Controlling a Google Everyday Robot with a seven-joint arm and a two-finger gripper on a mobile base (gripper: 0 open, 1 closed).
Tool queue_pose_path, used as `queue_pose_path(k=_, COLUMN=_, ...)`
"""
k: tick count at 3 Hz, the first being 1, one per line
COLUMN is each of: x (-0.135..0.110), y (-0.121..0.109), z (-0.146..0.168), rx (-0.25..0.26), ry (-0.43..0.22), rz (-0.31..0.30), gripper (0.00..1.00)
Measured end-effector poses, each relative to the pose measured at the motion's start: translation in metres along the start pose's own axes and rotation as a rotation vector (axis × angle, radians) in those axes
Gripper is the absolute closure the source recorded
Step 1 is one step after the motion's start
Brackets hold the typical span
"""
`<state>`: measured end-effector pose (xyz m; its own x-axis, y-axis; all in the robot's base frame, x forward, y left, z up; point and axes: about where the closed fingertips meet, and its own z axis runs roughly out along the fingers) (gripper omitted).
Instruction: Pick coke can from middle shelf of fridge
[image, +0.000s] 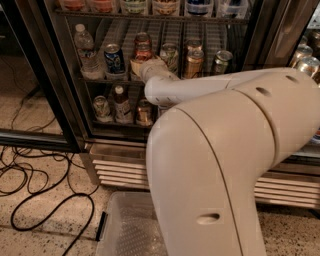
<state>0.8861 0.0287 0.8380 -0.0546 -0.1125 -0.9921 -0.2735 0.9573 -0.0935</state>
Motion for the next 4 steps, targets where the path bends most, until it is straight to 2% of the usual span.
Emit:
queue_pose_path(k=1, x=-0.009, y=0.001, z=-0.01, rx=-0.005, ry=-0.013, rz=0.033, gripper=1.0)
queue_pose_path(k=2, x=-0.015, y=0.006, z=-0.028, rx=-0.008, ry=-0.01, rz=0.06, gripper=1.0)
queue_pose_path(k=4, x=-0.016, y=0.012, z=-0.032, rx=-0.017, ry=0.007, rz=0.094, gripper=1.0)
